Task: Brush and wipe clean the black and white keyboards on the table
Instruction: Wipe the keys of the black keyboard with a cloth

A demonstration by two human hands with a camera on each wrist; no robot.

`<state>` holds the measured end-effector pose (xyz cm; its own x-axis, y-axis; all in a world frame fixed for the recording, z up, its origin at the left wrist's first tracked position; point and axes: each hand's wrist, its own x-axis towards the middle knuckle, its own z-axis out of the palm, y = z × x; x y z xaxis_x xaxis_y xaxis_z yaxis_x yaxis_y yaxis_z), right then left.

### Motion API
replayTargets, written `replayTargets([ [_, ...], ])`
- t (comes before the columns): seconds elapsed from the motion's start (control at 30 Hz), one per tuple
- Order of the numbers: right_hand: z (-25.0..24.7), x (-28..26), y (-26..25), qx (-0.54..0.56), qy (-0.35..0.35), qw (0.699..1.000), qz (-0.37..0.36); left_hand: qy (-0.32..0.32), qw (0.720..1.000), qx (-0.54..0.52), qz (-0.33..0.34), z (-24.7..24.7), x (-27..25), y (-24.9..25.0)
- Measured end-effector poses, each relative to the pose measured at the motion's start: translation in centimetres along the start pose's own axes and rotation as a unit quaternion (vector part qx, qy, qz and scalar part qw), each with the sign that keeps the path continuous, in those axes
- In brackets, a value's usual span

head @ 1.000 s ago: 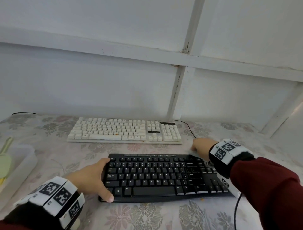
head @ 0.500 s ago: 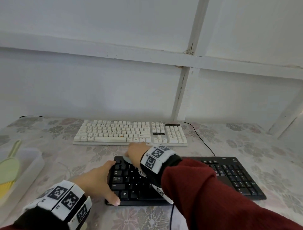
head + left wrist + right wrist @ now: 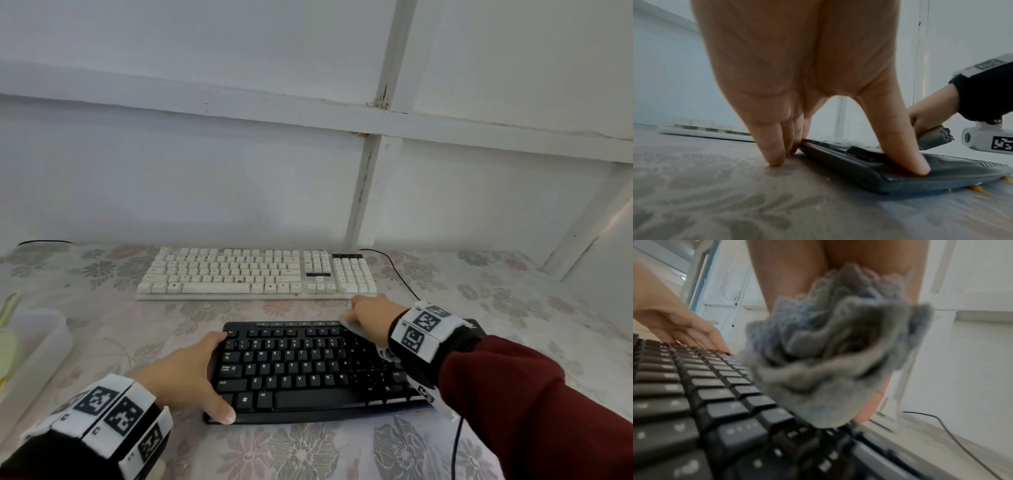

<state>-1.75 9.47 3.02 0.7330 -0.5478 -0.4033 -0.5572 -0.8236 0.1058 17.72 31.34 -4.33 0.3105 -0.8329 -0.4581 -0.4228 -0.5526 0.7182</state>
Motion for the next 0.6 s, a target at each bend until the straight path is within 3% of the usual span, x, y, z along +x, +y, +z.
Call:
replayTargets([
  [0.13,0.6,-0.5,2.6,-0.062,-0.019,0.998,0.010,0.001,1.000,-0.003,-0.005,0.0,0.0,0.1],
  [0.37,-1.2,-1.4,5.3,-0.086,-0.079,0.987,0.109,-0.001,1.000,-0.010,-0.002,-0.1,0.2,-0.2],
  [0.43,-1.7,-0.6,5.3,-0.038,-0.041,0.994,0.092,0.000,1.000,-0.008,-0.001,-0.1,0.2,-0.1],
  [0.53,-2.2,0.4,3.7,0.057,0.032,0.998,0.011,0.001,1.000,0.004,-0.003,0.0,0.0,0.0],
  [0.6,-2.1,0.9,2.2,0.060,0.048,0.997,-0.027,0.003,1.000,0.014,-0.010,0.0,-0.2,0.3],
])
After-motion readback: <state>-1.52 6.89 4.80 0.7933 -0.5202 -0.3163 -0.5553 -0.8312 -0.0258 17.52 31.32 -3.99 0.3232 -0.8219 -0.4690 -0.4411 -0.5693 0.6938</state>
